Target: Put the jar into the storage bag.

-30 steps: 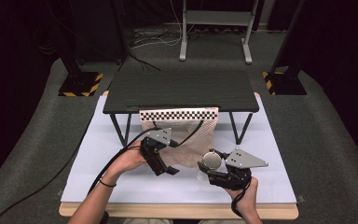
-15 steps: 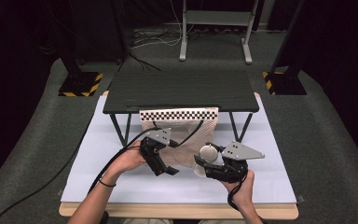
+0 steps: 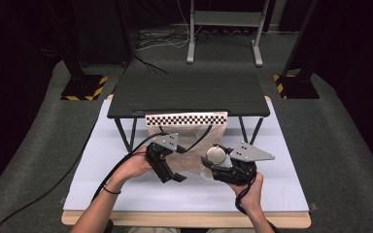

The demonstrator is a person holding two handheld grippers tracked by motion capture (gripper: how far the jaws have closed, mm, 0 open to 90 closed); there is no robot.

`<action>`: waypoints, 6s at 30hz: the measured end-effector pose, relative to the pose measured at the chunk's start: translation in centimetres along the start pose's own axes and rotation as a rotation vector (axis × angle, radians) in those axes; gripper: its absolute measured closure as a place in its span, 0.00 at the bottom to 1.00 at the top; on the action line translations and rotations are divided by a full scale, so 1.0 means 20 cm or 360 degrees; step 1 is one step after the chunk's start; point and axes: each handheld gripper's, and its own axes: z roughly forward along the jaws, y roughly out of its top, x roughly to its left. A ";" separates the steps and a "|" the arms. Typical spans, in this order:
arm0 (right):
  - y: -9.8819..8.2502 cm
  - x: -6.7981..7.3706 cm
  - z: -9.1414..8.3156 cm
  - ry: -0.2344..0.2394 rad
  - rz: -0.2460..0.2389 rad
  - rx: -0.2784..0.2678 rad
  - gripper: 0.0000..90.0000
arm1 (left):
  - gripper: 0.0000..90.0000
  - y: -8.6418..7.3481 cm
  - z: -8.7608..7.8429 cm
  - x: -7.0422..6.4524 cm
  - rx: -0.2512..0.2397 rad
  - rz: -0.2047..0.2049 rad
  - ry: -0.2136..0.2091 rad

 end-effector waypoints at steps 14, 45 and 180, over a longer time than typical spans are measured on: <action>0.03 -0.02 0.05 0.0023 0.0015 -0.0005 0.44 | 0.00 0.00 0.00 0.00 -0.0007 0.0009 -0.0010; 0.21 -0.04 0.07 -0.0003 -0.0024 -0.0086 0.44 | 0.00 0.00 0.00 0.00 0.0001 0.0008 0.0003; 0.14 -0.12 0.62 -0.0050 0.0005 0.0412 0.43 | 0.00 0.00 -0.02 -0.02 -0.0013 0.0040 -0.0020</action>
